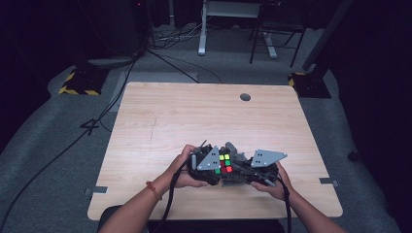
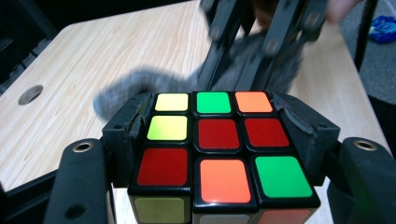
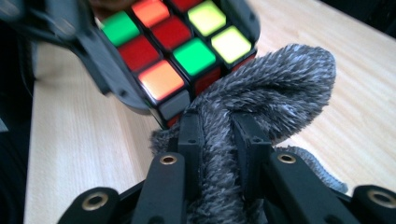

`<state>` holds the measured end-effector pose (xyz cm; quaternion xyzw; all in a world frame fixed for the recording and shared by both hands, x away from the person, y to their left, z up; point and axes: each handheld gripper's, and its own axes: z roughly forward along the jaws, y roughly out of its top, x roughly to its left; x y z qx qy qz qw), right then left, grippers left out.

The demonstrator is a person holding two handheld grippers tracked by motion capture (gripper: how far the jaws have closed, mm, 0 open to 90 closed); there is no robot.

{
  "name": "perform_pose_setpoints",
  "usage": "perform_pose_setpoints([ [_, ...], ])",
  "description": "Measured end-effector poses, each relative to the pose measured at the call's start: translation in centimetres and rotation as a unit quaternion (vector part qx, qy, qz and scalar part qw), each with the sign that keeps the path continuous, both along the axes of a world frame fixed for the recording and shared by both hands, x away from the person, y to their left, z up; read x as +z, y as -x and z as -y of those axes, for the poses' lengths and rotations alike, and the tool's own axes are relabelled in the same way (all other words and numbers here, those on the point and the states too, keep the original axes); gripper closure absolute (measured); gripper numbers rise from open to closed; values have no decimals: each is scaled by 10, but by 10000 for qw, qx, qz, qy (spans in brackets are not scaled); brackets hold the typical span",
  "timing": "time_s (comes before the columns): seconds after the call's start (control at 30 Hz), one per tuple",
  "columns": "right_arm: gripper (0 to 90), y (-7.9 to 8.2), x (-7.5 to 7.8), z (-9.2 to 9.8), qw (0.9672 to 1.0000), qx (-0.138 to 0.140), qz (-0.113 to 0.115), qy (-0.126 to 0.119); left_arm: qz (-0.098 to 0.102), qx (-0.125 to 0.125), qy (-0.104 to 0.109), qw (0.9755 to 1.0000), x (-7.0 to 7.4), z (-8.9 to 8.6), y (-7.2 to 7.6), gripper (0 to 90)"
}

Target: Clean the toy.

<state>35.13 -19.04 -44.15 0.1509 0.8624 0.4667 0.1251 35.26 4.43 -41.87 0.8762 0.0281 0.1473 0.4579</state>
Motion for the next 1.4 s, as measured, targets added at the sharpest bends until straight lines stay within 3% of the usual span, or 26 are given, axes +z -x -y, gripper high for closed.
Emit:
perform_pose_setpoints([
  [0.1,752,-4,-8,-3,9998,8,-165,90,31,-71,98,9999,3,1,2,338],
  [0.2,753,-5,-11,-3,9997,49,-231,69,102,-39,28,9999,2,1,2,338],
  [0.4,760,-1,5,11,9985,93,-115,-532,12,126,20,9999,-1,-1,-3,336],
  [0.63,769,2,16,17,9961,274,1,-837,-166,120,164,9997,-1,-4,-7,336],
  [0.8,771,4,21,19,9940,378,34,-1030,-196,113,1,9997,-4,-2,-8,336],
  [0.93,770,6,24,19,9937,432,92,-1026,-131,81,-168,9997,-5,3,-7,338],
  [1.0,770,6,23,19,9944,426,107,-963,-191,107,-200,9996,-5,3,-8,339],
  [1.1,770,2,20,20,9955,304,69,-889,-152,162,-213,9995,-4,1,-9,340],
  [1.27,768,-11,3,20,9982,15,-225,-564,-155,136,-36,9998,1,-2,-7,340],
  [1.33,767,-16,-5,19,9974,37,-464,-551,-105,80,-18,9999,2,-2,-6,340],
  [1.4,766,-18,-10,17,9973,68,-558,-482,-95,47,-20,9999,2,-1,-4,340],
])
